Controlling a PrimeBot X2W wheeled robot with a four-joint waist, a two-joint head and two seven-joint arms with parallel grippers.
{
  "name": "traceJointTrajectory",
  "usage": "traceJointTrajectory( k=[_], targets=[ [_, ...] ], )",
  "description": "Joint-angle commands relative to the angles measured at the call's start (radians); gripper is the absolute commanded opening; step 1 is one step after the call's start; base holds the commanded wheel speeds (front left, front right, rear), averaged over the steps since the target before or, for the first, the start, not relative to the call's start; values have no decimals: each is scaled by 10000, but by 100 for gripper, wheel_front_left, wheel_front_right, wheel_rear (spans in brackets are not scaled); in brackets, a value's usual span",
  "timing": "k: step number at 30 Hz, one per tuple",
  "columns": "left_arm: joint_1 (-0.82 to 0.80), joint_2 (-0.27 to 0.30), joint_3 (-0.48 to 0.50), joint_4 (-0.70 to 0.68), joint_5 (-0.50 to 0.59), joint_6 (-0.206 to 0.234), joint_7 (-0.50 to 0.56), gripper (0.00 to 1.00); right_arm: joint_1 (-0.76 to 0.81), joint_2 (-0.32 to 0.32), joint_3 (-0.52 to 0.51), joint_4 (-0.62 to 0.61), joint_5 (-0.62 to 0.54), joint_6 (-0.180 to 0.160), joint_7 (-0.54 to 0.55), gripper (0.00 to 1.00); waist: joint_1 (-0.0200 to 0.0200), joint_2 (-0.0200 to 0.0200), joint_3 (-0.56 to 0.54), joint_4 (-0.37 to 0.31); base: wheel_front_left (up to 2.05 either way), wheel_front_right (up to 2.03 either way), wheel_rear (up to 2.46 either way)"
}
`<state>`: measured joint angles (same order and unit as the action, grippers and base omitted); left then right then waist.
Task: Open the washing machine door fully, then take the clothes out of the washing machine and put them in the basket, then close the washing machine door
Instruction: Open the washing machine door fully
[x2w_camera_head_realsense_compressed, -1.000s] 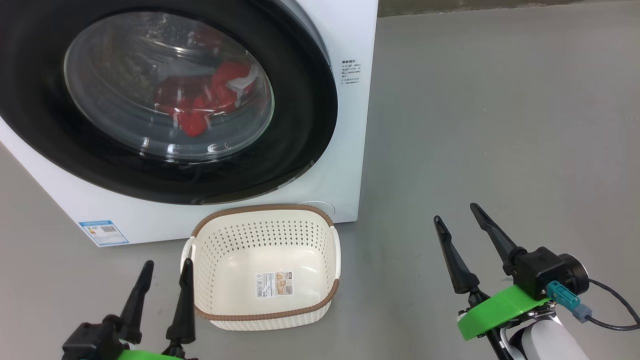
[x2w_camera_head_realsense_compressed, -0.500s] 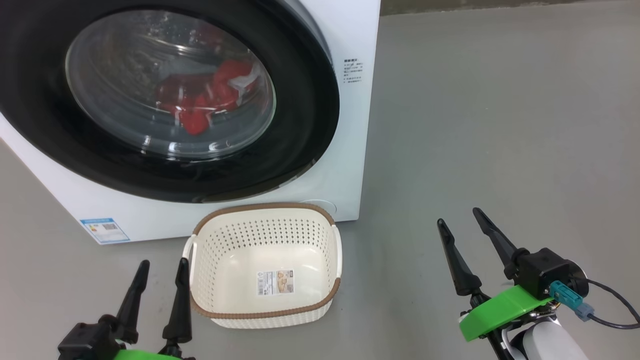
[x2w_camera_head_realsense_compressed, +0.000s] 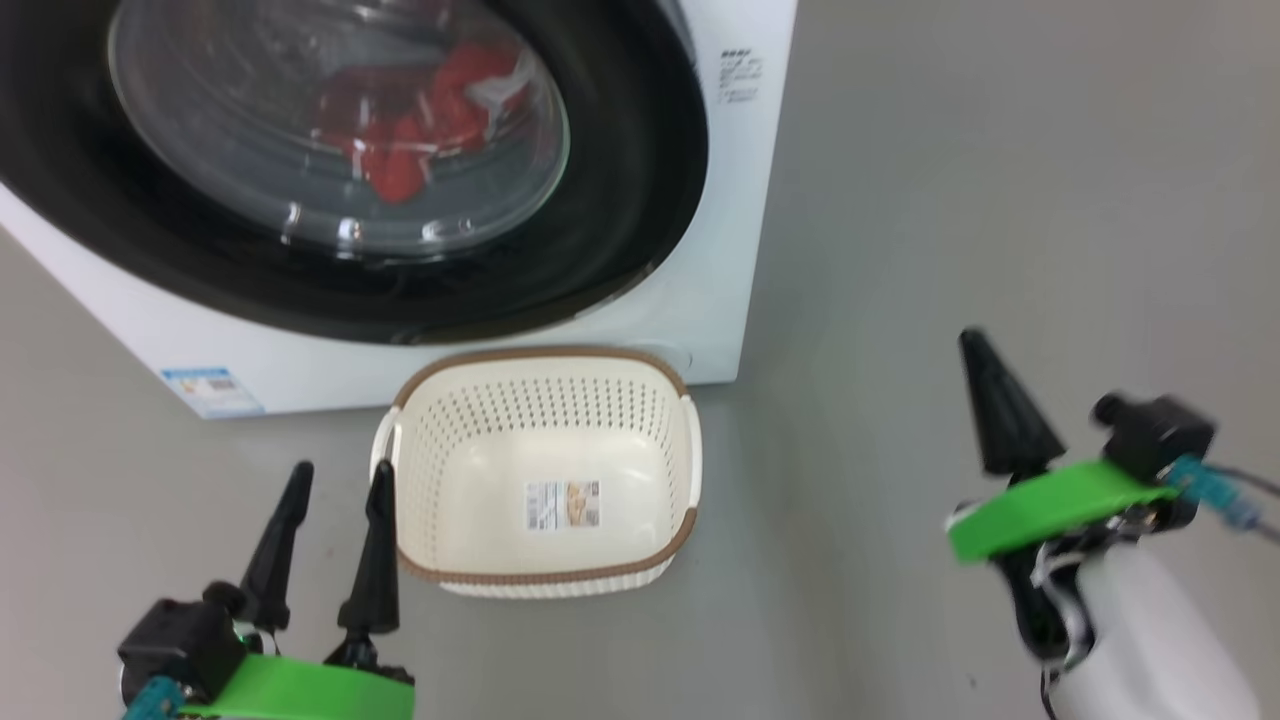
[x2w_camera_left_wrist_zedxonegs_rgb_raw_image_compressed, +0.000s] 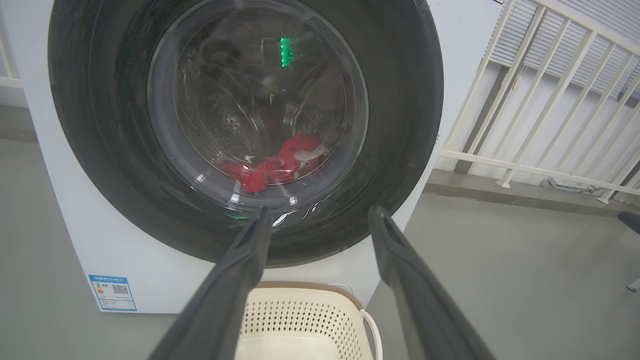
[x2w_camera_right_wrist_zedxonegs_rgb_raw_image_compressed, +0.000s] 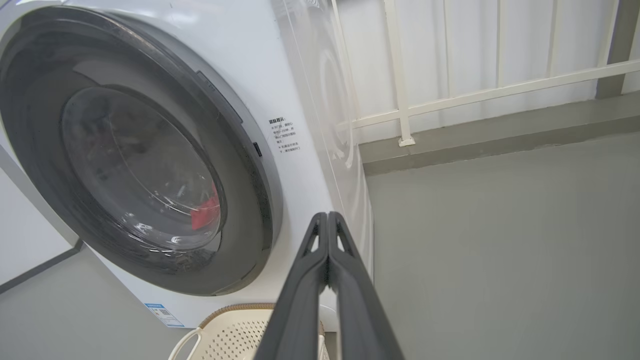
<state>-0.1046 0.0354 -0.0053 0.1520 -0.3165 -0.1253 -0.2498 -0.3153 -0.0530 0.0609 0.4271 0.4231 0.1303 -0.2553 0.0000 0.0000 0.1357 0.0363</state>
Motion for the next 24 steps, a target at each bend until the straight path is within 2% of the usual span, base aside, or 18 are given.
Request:
traceJointTrajectory(
  k=[1, 6, 13, 18, 24],
  targets=[
    [-425, 149, 260, -343, -67, -54, -120, 100, -472, 27, 108, -124, 334, 4, -65, 0, 0, 0, 400, 241, 0, 0, 0],
    [-755, 149, 185, -449, -128, -54, -120, 100, -1403, 27, -70, 288, 2345, 4, -65, 0, 0, 0, 989, 523, 0, 0, 0],
    [-1137, 149, 143, -748, -419, -54, -120, 100, -2833, -193, 532, 945, 4635, 4, -4, 0, 0, 0, 1714, 837, 0, 0, 0],
    [-1381, 149, 133, -960, -425, -54, -120, 100, -4057, -633, 1068, 879, 7225, 4, 1317, 0, 0, 0, 2375, 1021, 0, 0, 0],
    [-1721, 148, 152, -1058, -590, -6, -120, 100, -5133, -916, 1141, 895, 9190, 4, 2753, 0, 0, 0, 2944, 1190, 0, 0, 0]
  ],
)
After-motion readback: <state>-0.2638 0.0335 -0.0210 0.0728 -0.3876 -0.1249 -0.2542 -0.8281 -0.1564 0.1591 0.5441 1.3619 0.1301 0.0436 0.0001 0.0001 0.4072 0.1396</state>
